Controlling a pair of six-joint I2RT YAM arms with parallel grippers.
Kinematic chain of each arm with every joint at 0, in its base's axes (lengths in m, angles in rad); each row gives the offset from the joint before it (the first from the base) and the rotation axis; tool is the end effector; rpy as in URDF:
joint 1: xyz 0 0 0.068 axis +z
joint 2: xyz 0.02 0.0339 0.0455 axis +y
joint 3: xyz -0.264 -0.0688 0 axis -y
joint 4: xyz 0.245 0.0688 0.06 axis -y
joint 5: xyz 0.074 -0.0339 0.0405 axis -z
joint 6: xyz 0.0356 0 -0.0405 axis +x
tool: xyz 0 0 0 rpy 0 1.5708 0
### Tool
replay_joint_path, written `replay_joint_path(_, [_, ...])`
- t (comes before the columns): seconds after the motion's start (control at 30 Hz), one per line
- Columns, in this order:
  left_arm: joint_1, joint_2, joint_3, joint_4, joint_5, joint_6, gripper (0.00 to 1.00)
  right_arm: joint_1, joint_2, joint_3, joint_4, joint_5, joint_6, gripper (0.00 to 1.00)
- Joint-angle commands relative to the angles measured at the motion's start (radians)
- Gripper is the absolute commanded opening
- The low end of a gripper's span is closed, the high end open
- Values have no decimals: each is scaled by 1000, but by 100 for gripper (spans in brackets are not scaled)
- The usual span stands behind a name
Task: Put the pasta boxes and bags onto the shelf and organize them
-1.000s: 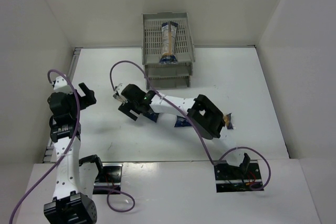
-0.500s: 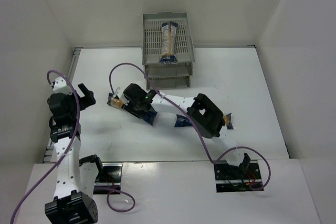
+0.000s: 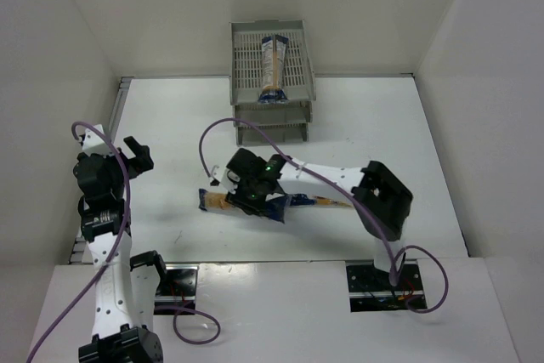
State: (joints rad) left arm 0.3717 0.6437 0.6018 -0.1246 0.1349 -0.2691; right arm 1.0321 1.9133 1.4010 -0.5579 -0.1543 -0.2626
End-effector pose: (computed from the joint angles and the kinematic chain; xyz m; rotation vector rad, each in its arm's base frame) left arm 0.1544 0.0551 0.3035 -0.4518 1.6761 -0.0417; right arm 0.2026 0.3496 0.1986 -1.6702 2.1207 0.4524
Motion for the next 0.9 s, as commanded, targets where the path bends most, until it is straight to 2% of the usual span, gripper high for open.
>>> replay_joint_path(0.0, [-2,-25,-4,54,12,-19,99,8,-201,-57,4,-21,-35,0])
replay_joint_path(0.3, [-2,-56,-4,63,12,-19,99,-49,-407,-204,42,-30,12,0])
replay_joint_path(0.57, [-2,-56,-4,63,12,-19,99,-179,-559,-204,121,-64,132,0])
replay_joint_path(0.77, [-2,-47,-13,63,22,-19,99,-179,-764,-324,275,36,198,0])
replay_joint_path(0.87, [-2,-47,-13,63,22,-19,99,-179,-813,-384,331,110,247,0])
